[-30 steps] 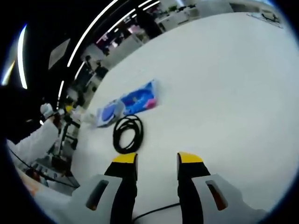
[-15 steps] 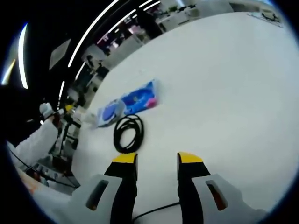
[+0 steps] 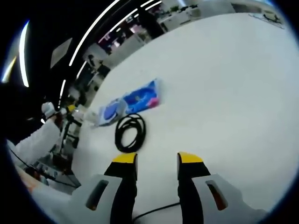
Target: Arrange the tabletop items into an orderly group along one side of the table until the central work area is clear of visible clutter.
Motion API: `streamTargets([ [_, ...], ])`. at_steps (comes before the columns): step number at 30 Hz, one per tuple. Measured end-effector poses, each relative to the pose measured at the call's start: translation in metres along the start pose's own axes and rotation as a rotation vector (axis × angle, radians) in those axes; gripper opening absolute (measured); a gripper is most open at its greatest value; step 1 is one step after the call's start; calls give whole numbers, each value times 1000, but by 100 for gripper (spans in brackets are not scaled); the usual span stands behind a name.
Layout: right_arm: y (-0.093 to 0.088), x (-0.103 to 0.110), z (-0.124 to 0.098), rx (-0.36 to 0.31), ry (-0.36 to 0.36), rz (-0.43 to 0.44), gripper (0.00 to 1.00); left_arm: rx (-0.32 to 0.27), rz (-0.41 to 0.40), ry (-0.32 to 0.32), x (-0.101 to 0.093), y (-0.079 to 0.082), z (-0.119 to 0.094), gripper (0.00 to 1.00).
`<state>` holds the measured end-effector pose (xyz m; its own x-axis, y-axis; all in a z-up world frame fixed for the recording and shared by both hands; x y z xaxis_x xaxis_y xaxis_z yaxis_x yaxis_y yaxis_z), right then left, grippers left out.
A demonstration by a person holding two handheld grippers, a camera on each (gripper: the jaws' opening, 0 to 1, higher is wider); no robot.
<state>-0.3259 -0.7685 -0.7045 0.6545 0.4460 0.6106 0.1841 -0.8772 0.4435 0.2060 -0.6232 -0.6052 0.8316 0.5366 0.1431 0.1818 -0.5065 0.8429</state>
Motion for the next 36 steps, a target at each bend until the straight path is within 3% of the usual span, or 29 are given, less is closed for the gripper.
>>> streamTargets([
  [10,0,2,0,2,7,-21,33,-28,12,-22,-4,0,-3,25],
  [15,2,5,-1,-2,11,-64,35,-27,10,-31,-2,-8,-10,41],
  [18,4,11,-2,-8,27,-91,37,-57,-19,-62,-5,-11,-19,47],
  [21,4,17,-1,-3,41,-125,42,-45,-25,-76,-6,-18,-27,56],
  [23,5,20,-1,5,47,-166,44,-5,-37,-87,-5,-30,-33,61],
  [28,6,33,0,22,74,-248,49,2,-60,-96,0,-45,-52,77],
  [30,5,37,1,29,80,-271,52,8,-33,-109,0,-51,-58,82],
  [36,-3,40,3,98,76,-369,61,39,-9,-212,-8,-70,-78,96],
])
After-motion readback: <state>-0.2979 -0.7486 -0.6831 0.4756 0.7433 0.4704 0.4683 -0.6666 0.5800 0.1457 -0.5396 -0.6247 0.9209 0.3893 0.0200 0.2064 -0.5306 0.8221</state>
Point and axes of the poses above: the point that each gripper's makers call its tool centre point, and the gripper's own axes: z roughly forward along the fingers, x roughly to its left, y roughly out of its top, the point moved 2 cm from there along -z, roughly backward along the fingers, and after that the axes turned 7 degrees about z, right-handed, at the moved point
